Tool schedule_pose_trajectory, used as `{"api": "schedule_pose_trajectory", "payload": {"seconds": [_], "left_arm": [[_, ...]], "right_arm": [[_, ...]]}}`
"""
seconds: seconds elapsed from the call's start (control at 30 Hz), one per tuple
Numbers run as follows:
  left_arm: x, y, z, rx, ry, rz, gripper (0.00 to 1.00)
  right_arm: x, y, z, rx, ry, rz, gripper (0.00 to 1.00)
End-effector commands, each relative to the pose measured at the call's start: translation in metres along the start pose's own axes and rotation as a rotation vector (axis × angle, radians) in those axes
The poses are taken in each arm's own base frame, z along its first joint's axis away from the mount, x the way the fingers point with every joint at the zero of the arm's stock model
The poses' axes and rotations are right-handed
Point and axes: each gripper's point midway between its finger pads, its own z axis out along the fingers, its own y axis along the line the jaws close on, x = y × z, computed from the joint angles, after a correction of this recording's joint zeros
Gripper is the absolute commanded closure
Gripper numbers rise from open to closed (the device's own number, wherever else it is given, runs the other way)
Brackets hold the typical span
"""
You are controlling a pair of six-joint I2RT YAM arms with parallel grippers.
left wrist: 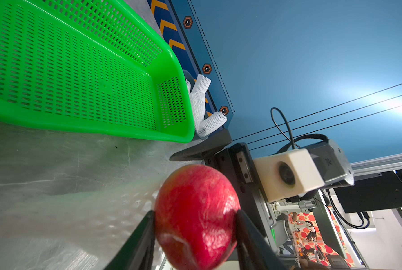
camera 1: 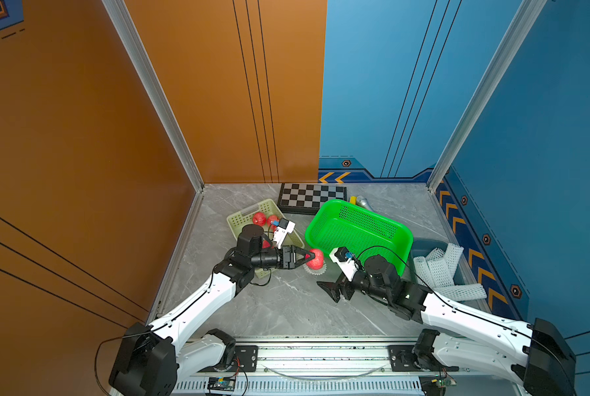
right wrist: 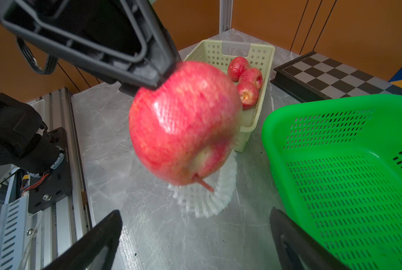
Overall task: Remove foam nets from apples
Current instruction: Pick up the apple from the center of the board, then place the apple in the basket.
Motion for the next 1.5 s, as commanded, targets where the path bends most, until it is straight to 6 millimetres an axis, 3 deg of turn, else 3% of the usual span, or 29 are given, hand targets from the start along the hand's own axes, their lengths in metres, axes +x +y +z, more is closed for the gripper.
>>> {"api": "schedule_pose_trajectory", "payload": {"seconds": [0.0, 0.2, 0.3, 0.43, 0.57, 0.63, 0.67, 0.93, 1.03, 1.17, 1.33, 1.47], "left_arm": [[0.011, -0.008, 0.007, 0.049, 0.056, 0.027, 0.46], [0.021, -0.015, 0.015, 0.077, 0.107, 0.037, 0.46], [0.024, -0.016, 0.018, 0.086, 0.125, 0.038, 0.45], [0.024, -0.015, 0.018, 0.082, 0.123, 0.039, 0.43], [0.019, -0.012, 0.017, 0.066, 0.102, 0.04, 0.24], [0.017, -0.01, 0.016, 0.057, 0.091, 0.037, 0.06], [0.015, -0.009, 0.015, 0.052, 0.084, 0.036, 0.02], [-0.011, 0.004, -0.012, -0.015, -0.038, 0.016, 0.02], [-0.015, 0.008, -0.027, -0.048, -0.068, 0.011, 0.02], [-0.022, 0.013, -0.055, -0.12, -0.14, 0.009, 0.02], [-0.037, 0.011, -0.1, -0.189, -0.281, -0.002, 0.02], [-0.038, 0.012, -0.137, -0.274, -0.363, -0.028, 0.02]], "right_arm": [[-0.031, -0.001, 0.0, 0.008, -0.084, -0.024, 0.0], [-0.039, -0.005, 0.002, 0.018, -0.099, -0.044, 0.0], [-0.042, -0.003, 0.003, 0.004, -0.106, -0.045, 0.07], [-0.043, -0.001, 0.002, -0.014, -0.101, -0.046, 0.29], [-0.04, -0.004, 0.0, -0.013, -0.089, -0.039, 0.54], [-0.04, -0.006, -0.002, -0.011, -0.092, -0.03, 0.56], [-0.04, -0.008, -0.003, -0.009, -0.092, -0.024, 0.56], [-0.045, -0.026, 0.002, 0.006, -0.089, 0.003, 0.55], [-0.058, -0.037, 0.012, 0.024, -0.101, 0.022, 0.54], [-0.074, -0.052, 0.039, 0.032, -0.087, 0.057, 0.54], [-0.07, -0.059, 0.101, -0.034, 0.018, 0.107, 0.53], [-0.067, -0.06, 0.15, -0.075, 0.054, 0.156, 0.5]]}}
